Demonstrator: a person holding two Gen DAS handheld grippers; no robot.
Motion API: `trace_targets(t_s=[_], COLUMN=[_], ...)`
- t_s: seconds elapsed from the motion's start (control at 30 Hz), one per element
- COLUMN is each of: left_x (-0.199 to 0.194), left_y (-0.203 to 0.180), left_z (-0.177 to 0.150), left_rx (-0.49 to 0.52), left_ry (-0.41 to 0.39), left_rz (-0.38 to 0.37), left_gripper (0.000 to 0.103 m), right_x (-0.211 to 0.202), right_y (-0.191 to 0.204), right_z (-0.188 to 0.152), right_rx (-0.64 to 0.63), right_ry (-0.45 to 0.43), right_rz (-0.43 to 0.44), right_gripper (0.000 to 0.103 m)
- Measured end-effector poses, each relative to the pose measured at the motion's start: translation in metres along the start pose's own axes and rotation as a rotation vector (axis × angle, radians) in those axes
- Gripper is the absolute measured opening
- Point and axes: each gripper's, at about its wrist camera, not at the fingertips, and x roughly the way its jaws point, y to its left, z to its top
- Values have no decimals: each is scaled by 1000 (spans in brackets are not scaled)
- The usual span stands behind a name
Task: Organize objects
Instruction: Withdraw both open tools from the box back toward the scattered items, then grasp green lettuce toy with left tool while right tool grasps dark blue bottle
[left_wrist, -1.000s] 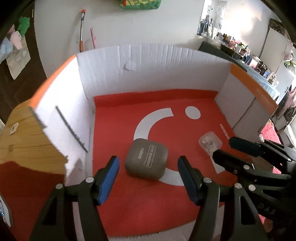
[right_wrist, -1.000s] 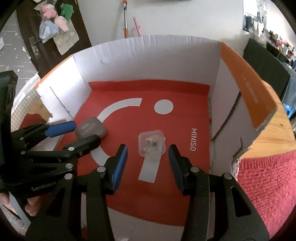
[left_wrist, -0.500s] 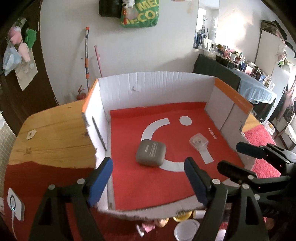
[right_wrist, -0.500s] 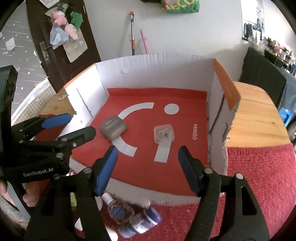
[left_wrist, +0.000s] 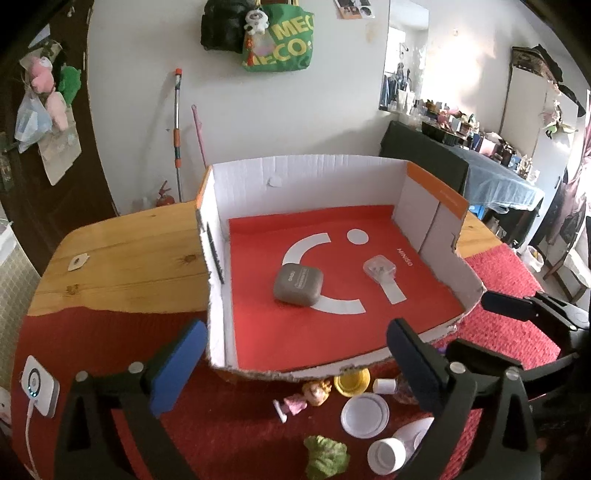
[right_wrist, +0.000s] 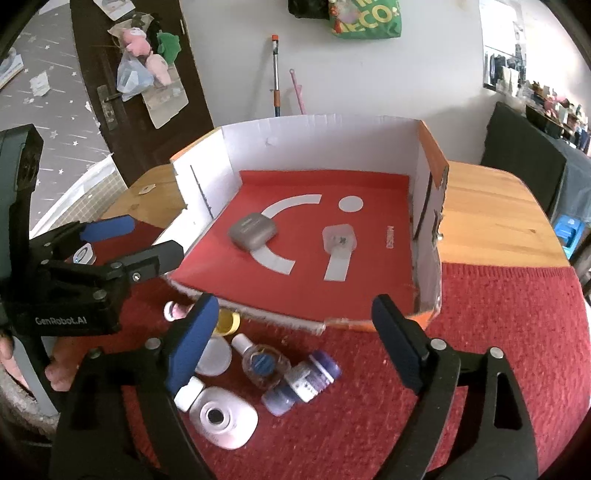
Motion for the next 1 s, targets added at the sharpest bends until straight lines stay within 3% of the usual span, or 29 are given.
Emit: trace_targets(t_s=[0.57, 1.0], left_x=[-18, -15], left_y=[-5, 2], left_z=[-35, -64], left_rx=[37, 6], left_ry=[5, 59], left_rz=[13, -1], left_gripper=[102, 102], right_x=[-20, -13], right_y=[9, 5], right_z=[-42, -64], right_rx=[30, 41], right_ry=[13, 60], right_rz=[-38, -93], right_gripper=[93, 93])
